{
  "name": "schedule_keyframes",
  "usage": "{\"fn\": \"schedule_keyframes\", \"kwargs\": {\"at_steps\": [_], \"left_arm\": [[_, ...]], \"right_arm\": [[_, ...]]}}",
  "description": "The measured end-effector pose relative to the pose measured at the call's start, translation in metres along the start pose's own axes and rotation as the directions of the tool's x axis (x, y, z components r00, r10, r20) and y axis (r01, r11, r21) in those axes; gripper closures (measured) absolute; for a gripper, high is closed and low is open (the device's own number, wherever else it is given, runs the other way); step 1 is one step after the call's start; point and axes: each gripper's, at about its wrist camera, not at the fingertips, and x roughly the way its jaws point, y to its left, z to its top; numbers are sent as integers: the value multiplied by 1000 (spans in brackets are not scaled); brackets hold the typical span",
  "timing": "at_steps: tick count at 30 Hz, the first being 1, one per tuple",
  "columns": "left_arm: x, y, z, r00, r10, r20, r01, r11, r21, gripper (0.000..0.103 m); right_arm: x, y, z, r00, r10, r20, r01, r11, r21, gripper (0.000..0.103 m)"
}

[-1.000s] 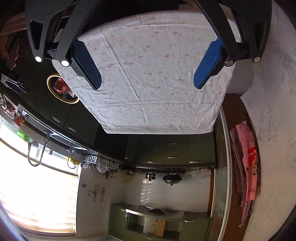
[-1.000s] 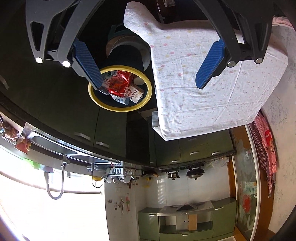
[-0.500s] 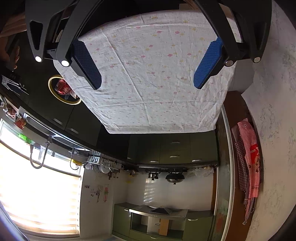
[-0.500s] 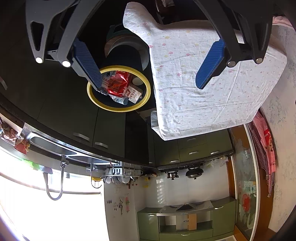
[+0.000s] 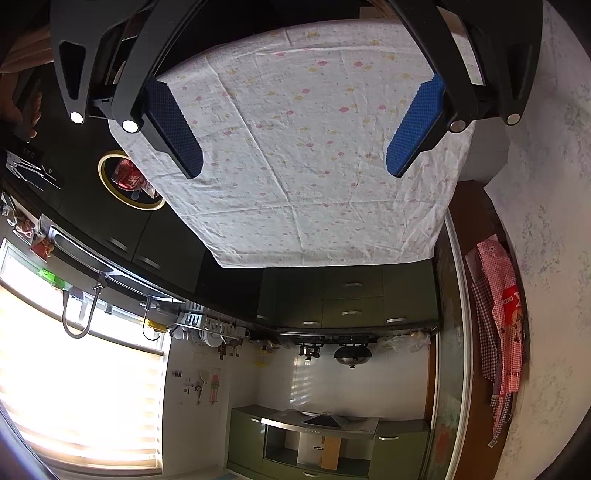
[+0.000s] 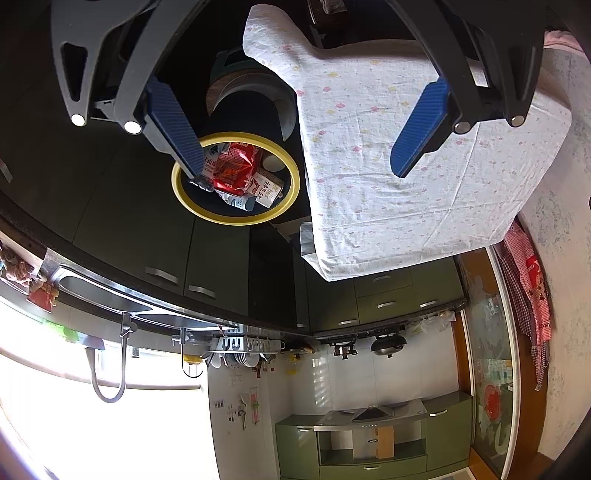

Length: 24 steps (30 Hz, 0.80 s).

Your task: Collect trash

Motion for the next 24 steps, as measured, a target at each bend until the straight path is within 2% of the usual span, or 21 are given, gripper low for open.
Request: {"fn": "schedule_keyframes", "kwargs": {"at_steps": [24], "left_arm": [[3,-3,-2,1000,-5,-10,5,1000,8,5]], "right_arm": [[1,1,-2,1000,4,-1,-4,1000,6,7]]}}
